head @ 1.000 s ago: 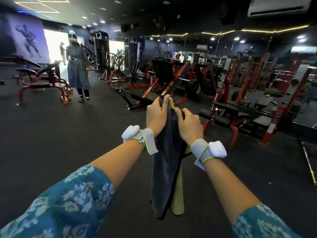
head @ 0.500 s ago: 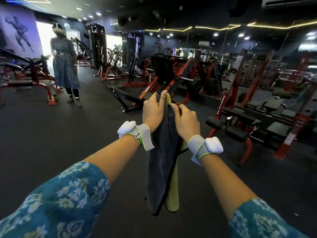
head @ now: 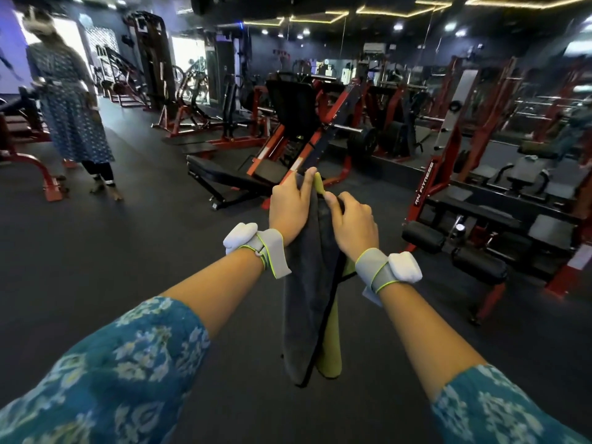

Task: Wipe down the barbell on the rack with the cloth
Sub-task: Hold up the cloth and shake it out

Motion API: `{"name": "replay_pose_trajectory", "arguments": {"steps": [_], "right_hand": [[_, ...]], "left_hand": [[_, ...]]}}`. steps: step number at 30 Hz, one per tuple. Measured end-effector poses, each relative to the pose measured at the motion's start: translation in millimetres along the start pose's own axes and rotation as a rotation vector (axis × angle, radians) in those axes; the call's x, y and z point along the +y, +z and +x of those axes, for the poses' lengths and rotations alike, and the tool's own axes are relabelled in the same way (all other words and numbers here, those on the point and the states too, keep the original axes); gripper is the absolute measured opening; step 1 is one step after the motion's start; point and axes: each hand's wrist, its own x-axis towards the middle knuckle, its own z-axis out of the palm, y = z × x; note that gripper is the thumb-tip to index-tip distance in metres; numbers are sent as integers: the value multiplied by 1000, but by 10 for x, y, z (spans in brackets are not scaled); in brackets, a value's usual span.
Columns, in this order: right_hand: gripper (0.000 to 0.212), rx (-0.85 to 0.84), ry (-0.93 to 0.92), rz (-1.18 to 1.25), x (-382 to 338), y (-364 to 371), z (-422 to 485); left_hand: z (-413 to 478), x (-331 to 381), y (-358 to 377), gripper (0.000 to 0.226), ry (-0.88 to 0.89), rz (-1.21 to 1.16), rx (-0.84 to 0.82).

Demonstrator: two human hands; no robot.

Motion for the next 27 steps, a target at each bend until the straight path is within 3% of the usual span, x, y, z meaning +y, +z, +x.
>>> {"name": "replay_pose_trajectory", "arguments": {"steps": [11,19,27], "right_hand": [[37,-95,125,154,993,1413,2416],[30,-151,211,237,1588,2669,3948],[21,-160,367,223,2064,3658,5202]], "left_hand": [[2218,-1316,1137,40,-175,135,-207],[3758,-2457,1825,64,-421,275,-337],[5005,-3374,2454,40,-471,164,-506]]}}
